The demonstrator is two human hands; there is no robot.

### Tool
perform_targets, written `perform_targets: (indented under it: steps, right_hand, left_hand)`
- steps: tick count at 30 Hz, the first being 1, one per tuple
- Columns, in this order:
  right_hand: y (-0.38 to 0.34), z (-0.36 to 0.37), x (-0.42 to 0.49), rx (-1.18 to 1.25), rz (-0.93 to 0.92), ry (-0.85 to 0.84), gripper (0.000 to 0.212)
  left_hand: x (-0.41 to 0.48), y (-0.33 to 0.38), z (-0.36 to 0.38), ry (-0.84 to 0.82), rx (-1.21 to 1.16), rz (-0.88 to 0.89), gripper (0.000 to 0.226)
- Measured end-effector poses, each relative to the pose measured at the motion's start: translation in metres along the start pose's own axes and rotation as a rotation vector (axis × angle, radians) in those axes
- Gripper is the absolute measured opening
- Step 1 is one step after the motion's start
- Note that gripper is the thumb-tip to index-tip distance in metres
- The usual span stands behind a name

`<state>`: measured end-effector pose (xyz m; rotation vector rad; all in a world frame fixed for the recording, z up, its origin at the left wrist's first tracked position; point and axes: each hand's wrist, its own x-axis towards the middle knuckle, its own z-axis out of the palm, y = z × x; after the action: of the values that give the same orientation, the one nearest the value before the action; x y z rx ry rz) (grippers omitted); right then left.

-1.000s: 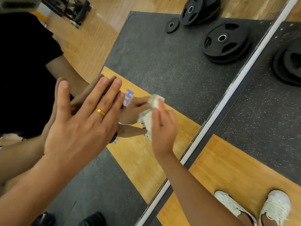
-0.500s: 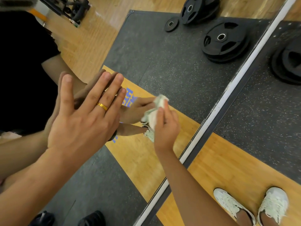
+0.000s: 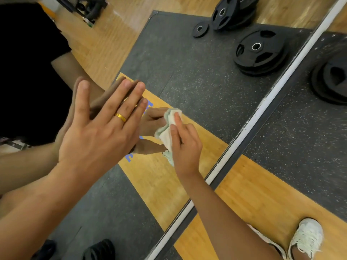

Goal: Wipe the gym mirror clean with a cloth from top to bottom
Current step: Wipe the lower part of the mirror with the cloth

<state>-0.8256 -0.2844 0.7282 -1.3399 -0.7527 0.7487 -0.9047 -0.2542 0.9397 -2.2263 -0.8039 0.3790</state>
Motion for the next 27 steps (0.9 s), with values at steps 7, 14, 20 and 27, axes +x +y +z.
perform_targets:
  steps: [7,14,20,27]
  right_hand:
    - [0.051,-0.020,0.015,-0.040,0.377,-0.050,0.036]
    - [0.051,0.001,-0.009,0.059,0.366,0.116,0.038]
    - [0.026,0.026,-0.038,0.105,0.335,0.211,0.038]
    - [-0.010,0.049,-0.125,0.024,-0.080,0.083,0.038]
  left_hand:
    - [-0.005,-0.001,0.004,0.021,0.087,0.050,0.060]
    - [-0.002,0.004,-0.001,0.054,0.165,0.055,0.047]
    - [-0.002,0.001,-0.006,0.024,0.175,0.103,0.052]
    - [-0.006,0.003,-0.010,0.073,0.087,0.140,0.049]
